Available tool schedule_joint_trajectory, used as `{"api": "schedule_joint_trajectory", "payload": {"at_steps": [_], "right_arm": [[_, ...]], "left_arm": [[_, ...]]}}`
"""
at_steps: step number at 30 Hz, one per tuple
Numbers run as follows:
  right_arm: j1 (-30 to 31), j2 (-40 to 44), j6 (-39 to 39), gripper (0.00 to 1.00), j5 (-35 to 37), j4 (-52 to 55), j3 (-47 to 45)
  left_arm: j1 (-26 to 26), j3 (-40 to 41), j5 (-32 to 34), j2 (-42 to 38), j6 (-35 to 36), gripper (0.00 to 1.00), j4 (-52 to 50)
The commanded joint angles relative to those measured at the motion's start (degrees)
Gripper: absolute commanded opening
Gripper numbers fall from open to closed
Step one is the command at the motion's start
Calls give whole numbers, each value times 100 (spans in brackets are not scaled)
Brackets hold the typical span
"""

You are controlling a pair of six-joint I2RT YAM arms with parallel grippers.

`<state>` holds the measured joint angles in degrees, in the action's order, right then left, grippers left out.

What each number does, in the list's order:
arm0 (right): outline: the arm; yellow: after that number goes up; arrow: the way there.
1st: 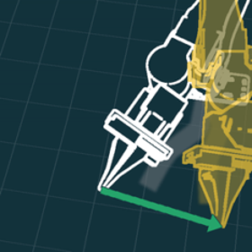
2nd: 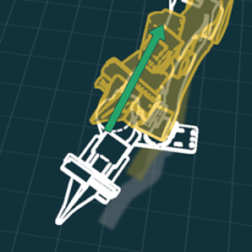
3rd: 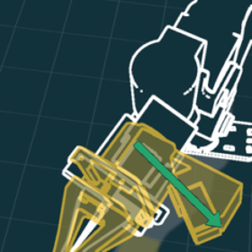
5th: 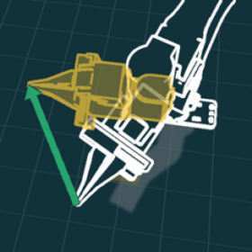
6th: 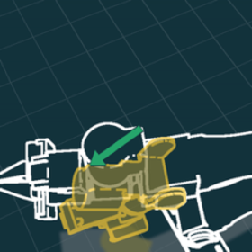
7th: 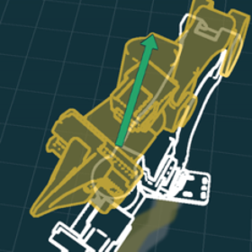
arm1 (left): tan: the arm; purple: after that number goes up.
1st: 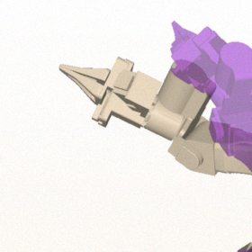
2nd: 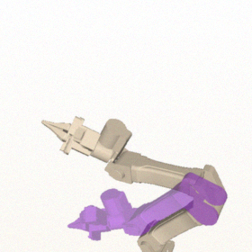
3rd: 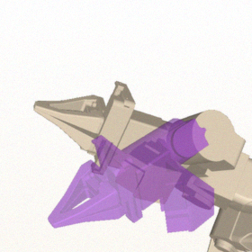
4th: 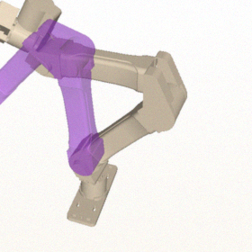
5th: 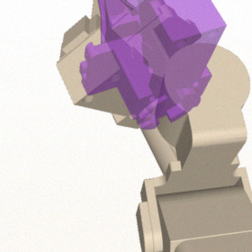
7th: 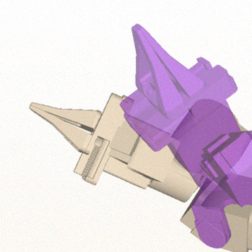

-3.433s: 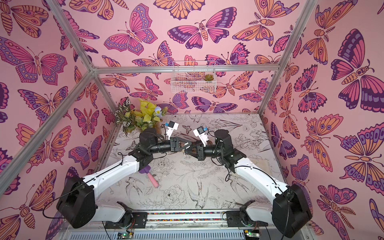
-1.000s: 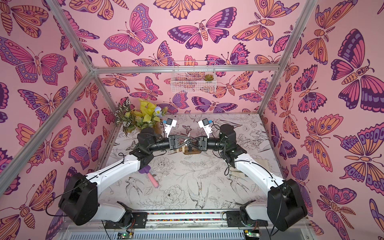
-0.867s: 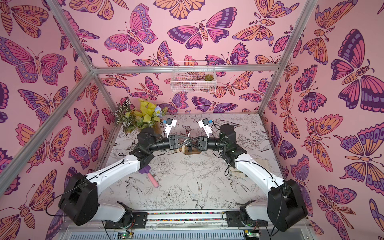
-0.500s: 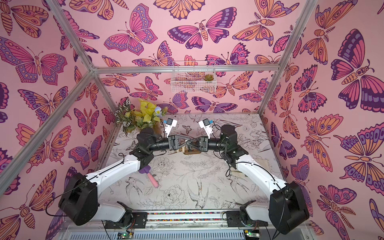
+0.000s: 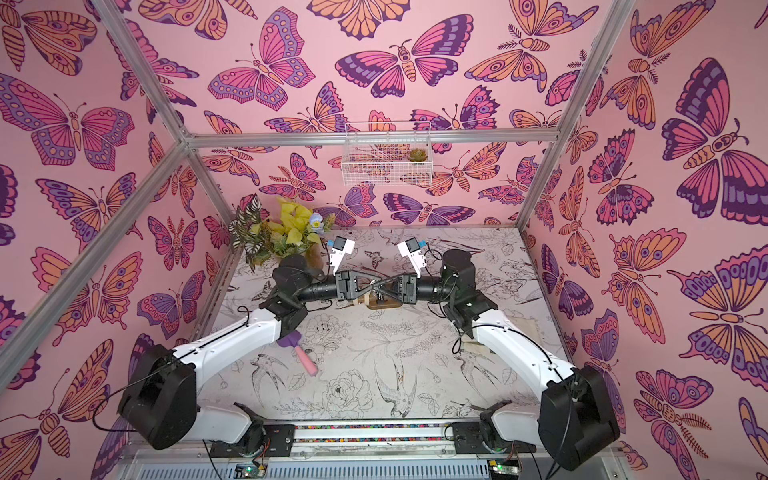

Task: Place watch on stand
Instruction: Adjust the watch.

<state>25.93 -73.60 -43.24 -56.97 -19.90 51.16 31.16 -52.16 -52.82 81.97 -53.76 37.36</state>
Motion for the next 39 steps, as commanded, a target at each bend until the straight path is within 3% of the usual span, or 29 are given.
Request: {"api": "schedule_joint_trajectory", "payload": {"at_steps": [1, 6, 13, 15, 17, 37, 38, 39], "right_arm": [[131, -154, 449, 17, 73, 77, 33], [126, -133, 391, 42, -17, -34, -24], [105, -124, -108, 52, 33, -492, -72], [105, -113, -126, 35, 135, -486, -53], [105, -111, -100, 0, 191, -425, -28], [105, -45, 128, 0, 239, -103, -78], [105, -63, 148, 0, 238, -63, -71], [107, -67, 171, 7, 229, -14, -58]], "left_arm": [[59, -136, 474, 157, -377, 7, -102], [53, -139, 469, 162, -409, 0, -66], [65, -93, 470, 142, -382, 0, -63], [64, -66, 474, 115, -364, 0, -63], [64, -51, 474, 98, -350, 0, -63], [44, -35, 483, 140, -311, 0, -91], [40, -34, 489, 151, -308, 0, -93], [39, -40, 492, 150, -314, 0, -90]]}}
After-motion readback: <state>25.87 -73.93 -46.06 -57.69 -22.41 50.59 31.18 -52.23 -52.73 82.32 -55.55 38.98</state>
